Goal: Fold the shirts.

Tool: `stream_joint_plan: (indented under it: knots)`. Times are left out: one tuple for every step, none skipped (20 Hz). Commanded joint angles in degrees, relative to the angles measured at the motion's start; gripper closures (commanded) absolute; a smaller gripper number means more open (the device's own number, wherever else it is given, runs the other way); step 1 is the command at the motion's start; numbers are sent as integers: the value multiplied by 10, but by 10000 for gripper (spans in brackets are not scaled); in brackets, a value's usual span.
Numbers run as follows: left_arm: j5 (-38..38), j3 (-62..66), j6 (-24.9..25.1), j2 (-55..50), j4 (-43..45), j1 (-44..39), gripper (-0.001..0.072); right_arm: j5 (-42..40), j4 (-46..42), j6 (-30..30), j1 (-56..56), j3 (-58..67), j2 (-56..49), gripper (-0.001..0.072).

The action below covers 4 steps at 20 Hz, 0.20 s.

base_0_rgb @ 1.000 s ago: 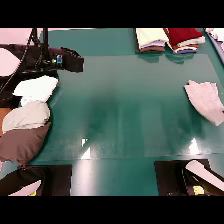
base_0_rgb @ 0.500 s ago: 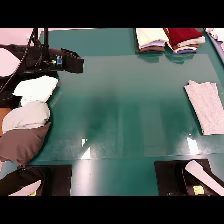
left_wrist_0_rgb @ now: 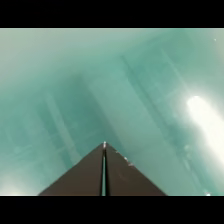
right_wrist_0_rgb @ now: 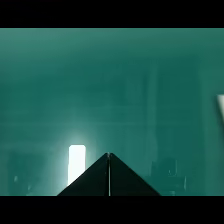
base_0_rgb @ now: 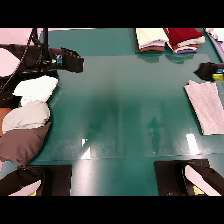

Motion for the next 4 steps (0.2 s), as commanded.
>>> stream_joint_plan:
  knots:
    - [0,0,0,0,0,0,686,-15,6,-9,100,1,4,701]
    - [1,0,0,0,0,0,686,-14,6,-9,109,1,4,700]
    - [1,0,0,0,0,0,686,-14,7,-9,113,1,4,700]
    - [1,0,0,0,0,0,686,-14,7,-8,113,1,4,701]
